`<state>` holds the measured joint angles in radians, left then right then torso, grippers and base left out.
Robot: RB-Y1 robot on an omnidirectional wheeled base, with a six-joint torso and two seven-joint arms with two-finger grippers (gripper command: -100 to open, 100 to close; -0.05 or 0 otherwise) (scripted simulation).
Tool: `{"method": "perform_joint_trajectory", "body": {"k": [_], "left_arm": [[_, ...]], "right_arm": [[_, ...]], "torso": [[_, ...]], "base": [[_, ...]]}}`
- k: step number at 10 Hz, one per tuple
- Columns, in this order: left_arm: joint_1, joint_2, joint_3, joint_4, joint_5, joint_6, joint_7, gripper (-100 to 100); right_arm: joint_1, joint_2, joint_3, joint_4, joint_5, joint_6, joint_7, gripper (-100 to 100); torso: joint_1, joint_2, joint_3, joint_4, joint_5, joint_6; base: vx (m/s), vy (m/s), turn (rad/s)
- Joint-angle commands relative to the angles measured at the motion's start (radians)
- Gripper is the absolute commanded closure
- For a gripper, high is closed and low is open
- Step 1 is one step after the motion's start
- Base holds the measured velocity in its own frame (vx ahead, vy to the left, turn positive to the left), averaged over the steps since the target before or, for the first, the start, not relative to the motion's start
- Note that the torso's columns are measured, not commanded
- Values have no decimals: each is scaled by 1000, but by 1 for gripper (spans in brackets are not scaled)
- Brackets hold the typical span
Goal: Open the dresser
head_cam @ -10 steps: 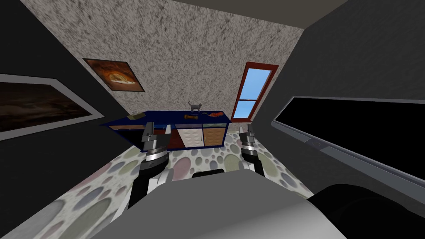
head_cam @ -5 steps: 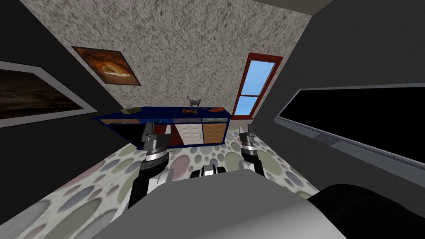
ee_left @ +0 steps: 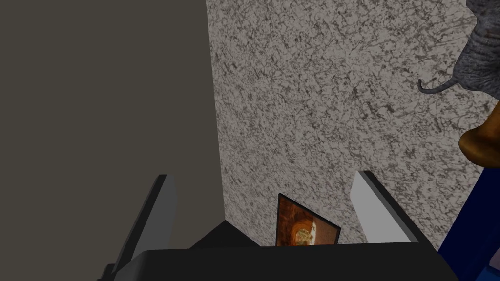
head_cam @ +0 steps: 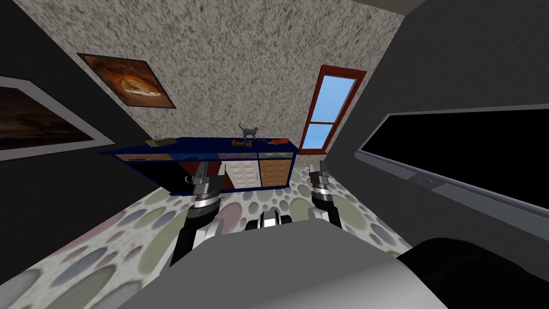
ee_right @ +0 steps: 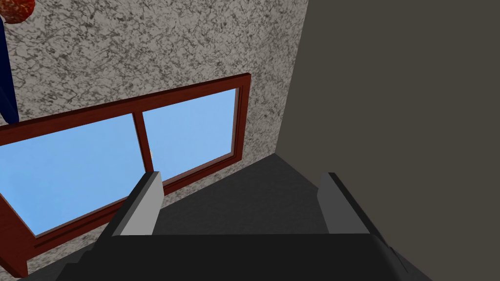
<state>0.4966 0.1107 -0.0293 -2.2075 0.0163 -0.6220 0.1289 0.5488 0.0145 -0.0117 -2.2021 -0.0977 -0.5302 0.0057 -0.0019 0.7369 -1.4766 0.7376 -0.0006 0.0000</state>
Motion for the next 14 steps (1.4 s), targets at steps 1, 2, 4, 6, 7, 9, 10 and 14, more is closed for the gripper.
{"method": "perform_joint_trajectory", "body": {"k": [1, 2, 4, 6, 7, 9, 10, 14], "left_arm": [[-11, 21, -1, 62, 3, -49, 1, -100], [-16, 27, 0, 90, 5, -70, 1, -100], [-29, 36, 0, 145, 8, -115, 2, -100], [-35, 39, 0, 181, 10, -139, 2, -100], [-42, 42, 0, 215, 12, -163, 3, -100], [-57, 45, 0, 278, 16, -215, 3, -100], [-65, 46, 0, 310, 17, -242, 4, -100], [-81, 46, 1, 402, 22, -296, 4, -100]], "right_arm": [[0, 0, 0, 0, 0, 0, 0, 0], [0, 0, 0, 0, 0, 0, 0, 0], [0, 0, 0, 0, 0, 0, 0, 0], [0, 0, 0, 0, 0, 0, 0, 0], [0, 0, 0, 0, 0, 0, 0, 0], [0, 0, 0, 0, 0, 0, 0, 0], [0, 0, 0, 0, 0, 0, 0, 0], [0, 0, 0, 0, 0, 0, 0, 0]], "torso": [[2, 1, 0, 0, 1, 0], [3, 1, 1, 0, 1, 0], [1, 2, 1, 1, 0, 0], [3, 0, 0, 0, 1, 0], [3, 1, 1, 0, 1, 0], [0, 1, 1, 0, 0, 0], [0, -1, 0, 0, 0, 0], [3, 1, 1, 0, 1, 0]], "base": [[98, -77, -16], [91, -89, -18], [86, -94, -13], [103, -72, -12], [72, -71, -11], [112, -105, -19], [116, -131, -20], [85, -76, -10]]}}
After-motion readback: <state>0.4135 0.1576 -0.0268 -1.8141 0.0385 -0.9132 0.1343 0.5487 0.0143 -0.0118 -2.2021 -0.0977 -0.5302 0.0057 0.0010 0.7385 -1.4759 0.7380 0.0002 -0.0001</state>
